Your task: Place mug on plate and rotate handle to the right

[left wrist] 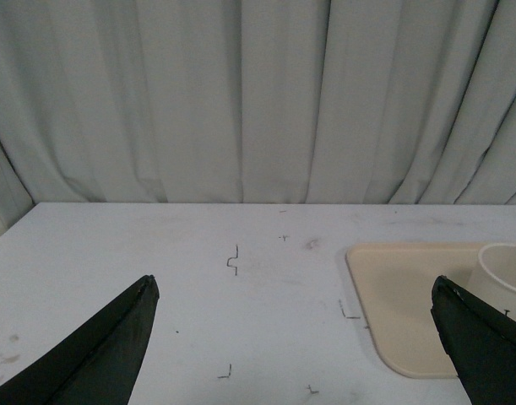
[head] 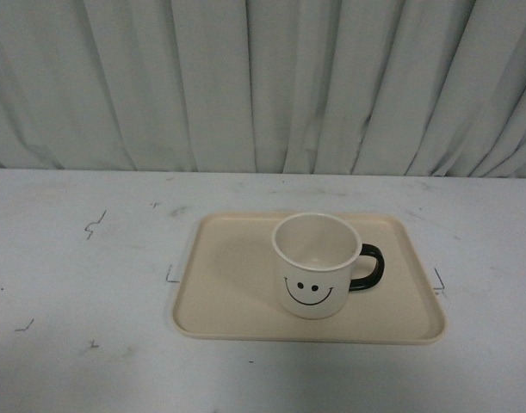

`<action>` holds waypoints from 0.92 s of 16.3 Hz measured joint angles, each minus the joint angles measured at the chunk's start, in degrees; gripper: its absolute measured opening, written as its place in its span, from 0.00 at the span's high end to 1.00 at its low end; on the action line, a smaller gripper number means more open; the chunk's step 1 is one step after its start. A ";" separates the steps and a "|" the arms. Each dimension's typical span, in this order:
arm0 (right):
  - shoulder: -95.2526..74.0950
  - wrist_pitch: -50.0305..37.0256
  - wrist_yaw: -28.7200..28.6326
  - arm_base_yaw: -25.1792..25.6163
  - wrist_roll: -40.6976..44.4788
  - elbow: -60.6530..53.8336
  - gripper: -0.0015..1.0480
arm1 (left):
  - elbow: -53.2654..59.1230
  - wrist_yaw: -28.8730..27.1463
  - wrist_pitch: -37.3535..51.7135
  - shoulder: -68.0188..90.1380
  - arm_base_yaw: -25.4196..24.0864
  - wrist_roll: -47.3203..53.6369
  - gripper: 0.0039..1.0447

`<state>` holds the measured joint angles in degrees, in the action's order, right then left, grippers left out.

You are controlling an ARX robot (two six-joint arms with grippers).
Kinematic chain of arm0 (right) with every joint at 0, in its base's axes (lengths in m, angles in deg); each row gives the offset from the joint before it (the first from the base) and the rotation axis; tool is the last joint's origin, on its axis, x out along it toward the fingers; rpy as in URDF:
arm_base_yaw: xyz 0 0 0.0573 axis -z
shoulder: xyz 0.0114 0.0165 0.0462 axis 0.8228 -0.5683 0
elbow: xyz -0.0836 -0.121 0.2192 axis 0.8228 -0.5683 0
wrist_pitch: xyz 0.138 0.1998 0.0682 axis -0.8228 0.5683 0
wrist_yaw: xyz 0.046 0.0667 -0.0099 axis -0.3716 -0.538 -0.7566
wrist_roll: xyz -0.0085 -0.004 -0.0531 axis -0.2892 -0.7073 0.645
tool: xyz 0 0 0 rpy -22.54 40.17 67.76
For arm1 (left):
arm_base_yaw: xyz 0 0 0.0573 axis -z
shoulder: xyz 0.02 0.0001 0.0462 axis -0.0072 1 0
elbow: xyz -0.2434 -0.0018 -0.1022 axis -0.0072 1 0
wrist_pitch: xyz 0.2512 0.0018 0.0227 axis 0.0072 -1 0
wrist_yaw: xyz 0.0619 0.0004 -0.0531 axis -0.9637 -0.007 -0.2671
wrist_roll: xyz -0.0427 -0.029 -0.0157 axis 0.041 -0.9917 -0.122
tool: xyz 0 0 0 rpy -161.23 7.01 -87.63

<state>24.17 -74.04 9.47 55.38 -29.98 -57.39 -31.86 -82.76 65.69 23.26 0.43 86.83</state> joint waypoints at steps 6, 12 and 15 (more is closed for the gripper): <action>12.28 11.45 0.00 0.00 0.00 0.00 0.98 | 0.00 0.02 0.00 0.00 0.00 0.00 0.06; 14.93 14.12 0.00 0.00 0.00 0.00 0.98 | 0.00 0.02 0.00 0.00 0.00 0.02 0.06; 18.71 17.88 0.00 0.00 0.00 0.00 0.98 | 0.00 0.02 0.00 0.00 0.00 0.02 0.06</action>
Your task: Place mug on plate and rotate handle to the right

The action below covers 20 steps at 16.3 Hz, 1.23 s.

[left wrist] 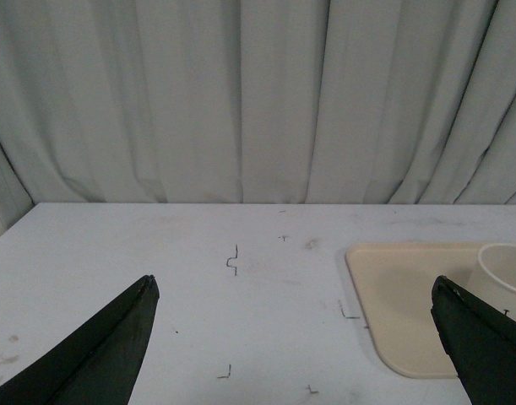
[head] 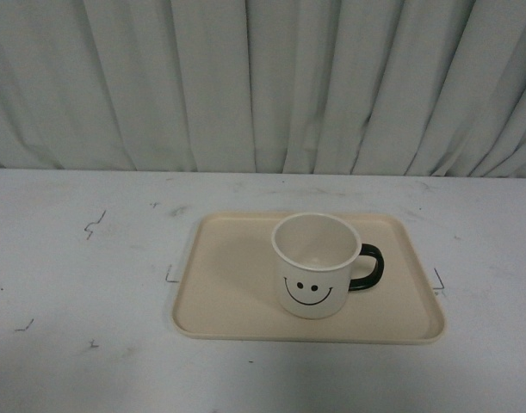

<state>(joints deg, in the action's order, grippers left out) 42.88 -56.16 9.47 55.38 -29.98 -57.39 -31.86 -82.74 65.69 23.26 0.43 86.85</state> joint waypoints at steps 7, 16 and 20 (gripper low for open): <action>13.05 13.57 0.00 0.04 -0.04 0.00 0.98 | 0.00 0.02 0.07 0.00 0.00 0.00 0.06; 13.00 13.64 -0.02 0.00 -0.02 0.00 0.06 | 0.00 0.02 0.02 0.00 0.00 0.00 0.06; 13.00 13.64 -0.02 0.00 -0.11 0.00 0.06 | 0.00 0.00 0.02 0.00 0.00 -0.02 0.06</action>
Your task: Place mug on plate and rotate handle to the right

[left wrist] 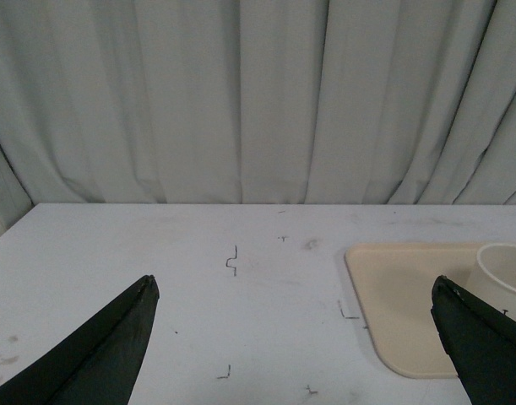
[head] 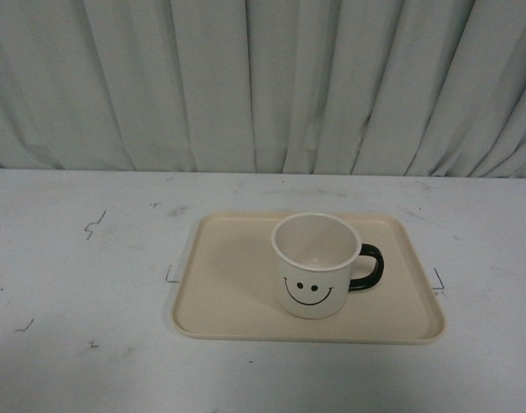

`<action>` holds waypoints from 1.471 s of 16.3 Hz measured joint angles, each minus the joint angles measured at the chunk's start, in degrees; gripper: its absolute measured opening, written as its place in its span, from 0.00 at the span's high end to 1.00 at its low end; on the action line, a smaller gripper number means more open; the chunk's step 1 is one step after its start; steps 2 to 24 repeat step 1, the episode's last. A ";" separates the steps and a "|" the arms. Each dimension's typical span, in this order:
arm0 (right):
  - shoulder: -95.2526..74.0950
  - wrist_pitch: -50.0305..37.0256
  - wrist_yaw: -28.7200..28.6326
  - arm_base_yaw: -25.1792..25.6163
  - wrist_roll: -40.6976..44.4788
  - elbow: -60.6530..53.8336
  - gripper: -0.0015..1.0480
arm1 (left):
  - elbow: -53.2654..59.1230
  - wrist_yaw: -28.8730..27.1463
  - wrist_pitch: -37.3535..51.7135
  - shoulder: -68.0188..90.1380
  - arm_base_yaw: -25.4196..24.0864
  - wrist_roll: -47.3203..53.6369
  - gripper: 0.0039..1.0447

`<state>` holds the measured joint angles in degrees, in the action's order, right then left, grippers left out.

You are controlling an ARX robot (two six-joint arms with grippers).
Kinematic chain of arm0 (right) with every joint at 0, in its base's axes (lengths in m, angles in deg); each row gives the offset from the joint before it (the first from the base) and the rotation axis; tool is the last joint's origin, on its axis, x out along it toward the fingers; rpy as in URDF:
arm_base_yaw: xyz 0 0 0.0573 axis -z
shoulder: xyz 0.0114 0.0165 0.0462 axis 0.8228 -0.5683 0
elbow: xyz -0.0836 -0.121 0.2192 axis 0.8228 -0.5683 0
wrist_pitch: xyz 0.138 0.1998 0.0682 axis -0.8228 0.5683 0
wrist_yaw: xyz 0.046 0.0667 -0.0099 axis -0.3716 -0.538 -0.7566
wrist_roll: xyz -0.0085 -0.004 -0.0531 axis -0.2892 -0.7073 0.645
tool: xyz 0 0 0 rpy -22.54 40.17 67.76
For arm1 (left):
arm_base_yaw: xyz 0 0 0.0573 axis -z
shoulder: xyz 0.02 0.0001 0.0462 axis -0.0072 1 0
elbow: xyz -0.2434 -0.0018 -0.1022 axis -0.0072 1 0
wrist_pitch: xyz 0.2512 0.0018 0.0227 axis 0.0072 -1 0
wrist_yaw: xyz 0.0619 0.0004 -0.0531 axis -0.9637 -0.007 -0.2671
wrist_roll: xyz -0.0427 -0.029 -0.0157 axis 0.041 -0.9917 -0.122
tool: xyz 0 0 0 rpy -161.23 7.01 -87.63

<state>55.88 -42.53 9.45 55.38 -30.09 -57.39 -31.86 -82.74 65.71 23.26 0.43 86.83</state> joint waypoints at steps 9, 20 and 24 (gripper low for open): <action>0.00 0.00 0.00 0.00 0.00 0.00 0.06 | 0.00 0.00 0.00 0.00 0.00 0.02 0.06; 0.00 0.00 0.00 0.00 0.00 0.00 0.06 | 0.00 0.00 0.00 0.00 0.00 0.02 0.06; 0.00 0.00 0.00 0.00 0.00 0.00 0.06 | 0.00 0.00 0.00 0.00 0.00 0.02 0.06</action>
